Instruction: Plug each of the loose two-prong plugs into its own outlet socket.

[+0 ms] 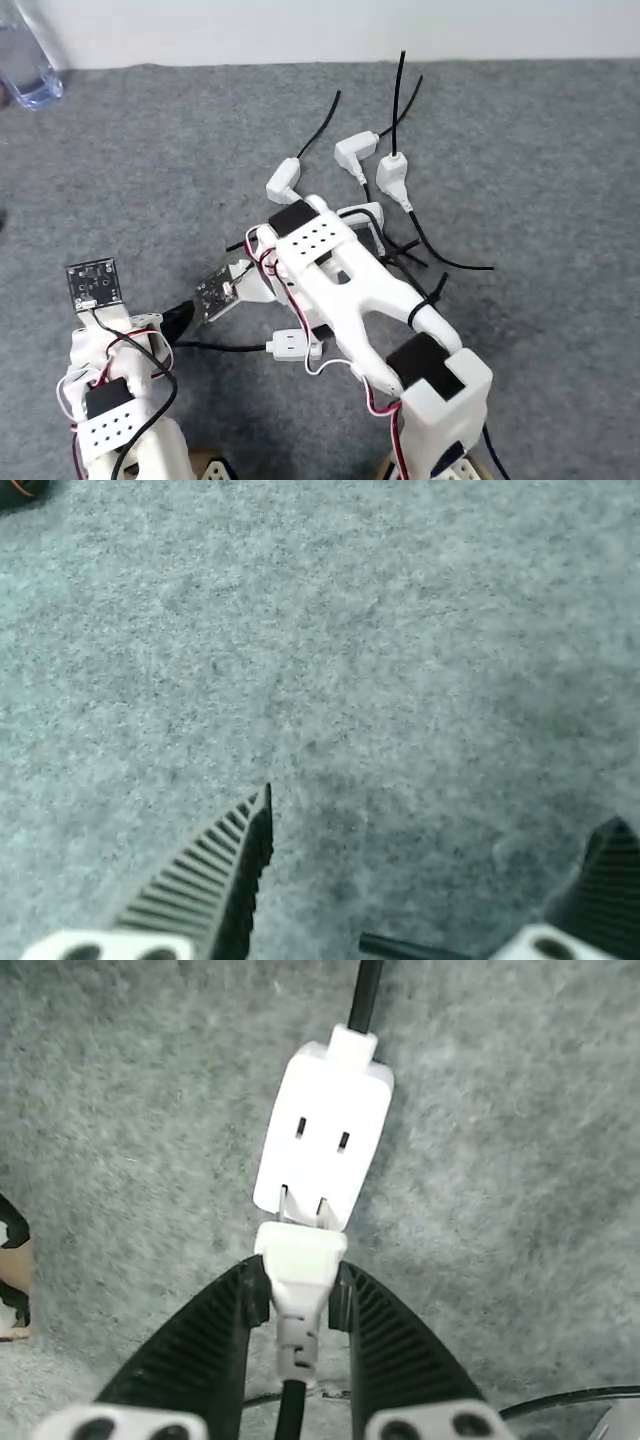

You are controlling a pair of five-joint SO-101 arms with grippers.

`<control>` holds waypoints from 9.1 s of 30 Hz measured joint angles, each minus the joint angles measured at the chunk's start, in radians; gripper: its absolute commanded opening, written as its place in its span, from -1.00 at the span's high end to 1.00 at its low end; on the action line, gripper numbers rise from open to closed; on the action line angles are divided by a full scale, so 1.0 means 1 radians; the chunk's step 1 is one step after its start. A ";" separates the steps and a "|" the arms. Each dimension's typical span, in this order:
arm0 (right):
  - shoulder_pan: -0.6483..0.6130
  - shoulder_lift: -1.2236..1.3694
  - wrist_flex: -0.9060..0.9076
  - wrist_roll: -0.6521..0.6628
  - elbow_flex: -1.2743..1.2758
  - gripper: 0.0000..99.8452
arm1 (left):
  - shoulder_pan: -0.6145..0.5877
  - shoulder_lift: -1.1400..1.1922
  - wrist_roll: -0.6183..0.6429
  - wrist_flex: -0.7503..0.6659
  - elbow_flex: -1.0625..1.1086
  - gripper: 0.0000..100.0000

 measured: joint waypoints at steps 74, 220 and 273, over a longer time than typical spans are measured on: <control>-0.012 -0.133 -0.043 -0.003 0.196 0.98 | 0.000 0.000 0.000 0.000 0.000 0.10; 0.097 -0.552 -0.051 -0.671 -0.232 0.98 | 0.646 -0.011 1.007 -0.592 0.031 0.10; 0.097 -0.552 -0.052 -0.684 -0.232 0.98 | 0.664 -0.011 1.007 -0.595 0.038 0.10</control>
